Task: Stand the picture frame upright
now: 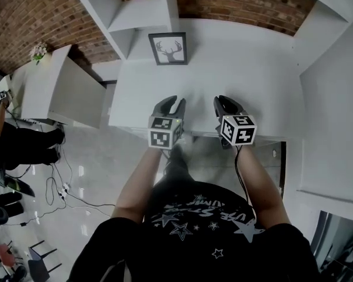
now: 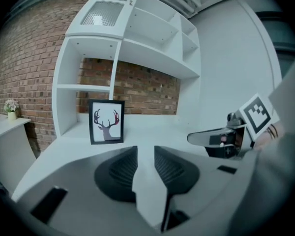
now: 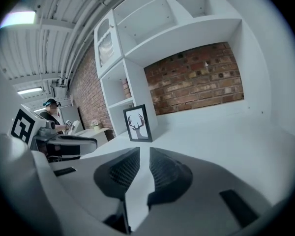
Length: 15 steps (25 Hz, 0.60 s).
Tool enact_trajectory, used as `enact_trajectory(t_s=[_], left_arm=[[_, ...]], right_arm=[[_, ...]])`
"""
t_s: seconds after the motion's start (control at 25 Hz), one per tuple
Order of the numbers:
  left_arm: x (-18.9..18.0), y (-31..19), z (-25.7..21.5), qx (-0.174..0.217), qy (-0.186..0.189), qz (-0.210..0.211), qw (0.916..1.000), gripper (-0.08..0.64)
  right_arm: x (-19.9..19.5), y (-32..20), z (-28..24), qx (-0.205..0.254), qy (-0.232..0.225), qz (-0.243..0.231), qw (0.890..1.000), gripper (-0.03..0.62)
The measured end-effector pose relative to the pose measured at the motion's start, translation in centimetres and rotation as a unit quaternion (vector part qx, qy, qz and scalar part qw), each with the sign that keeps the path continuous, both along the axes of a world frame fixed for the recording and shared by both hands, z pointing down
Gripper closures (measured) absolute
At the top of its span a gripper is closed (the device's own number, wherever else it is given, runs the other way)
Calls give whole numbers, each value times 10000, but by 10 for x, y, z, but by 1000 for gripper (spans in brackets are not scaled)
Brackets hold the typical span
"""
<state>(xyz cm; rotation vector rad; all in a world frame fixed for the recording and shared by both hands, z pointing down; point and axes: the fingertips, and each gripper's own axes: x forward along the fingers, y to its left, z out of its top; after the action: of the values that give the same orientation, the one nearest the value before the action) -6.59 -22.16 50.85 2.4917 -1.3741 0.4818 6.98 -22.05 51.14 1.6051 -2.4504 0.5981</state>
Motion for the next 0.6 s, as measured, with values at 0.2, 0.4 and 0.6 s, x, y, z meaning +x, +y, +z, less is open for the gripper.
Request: enact_trajectory(t_s=[0.2, 0.4, 0.6], left_arm=[[17, 40, -3, -19, 5, 40, 10000, 497], [24, 73, -4, -62, -51, -9, 10000, 526], [36, 107, -9, -105, -69, 39, 9999, 540]], right_arm=[[15, 39, -3, -14, -24, 2, 10000, 558], [28, 74, 0, -117, -122, -81, 9998, 574], [39, 110, 2, -172, -95, -184, 9996, 575]])
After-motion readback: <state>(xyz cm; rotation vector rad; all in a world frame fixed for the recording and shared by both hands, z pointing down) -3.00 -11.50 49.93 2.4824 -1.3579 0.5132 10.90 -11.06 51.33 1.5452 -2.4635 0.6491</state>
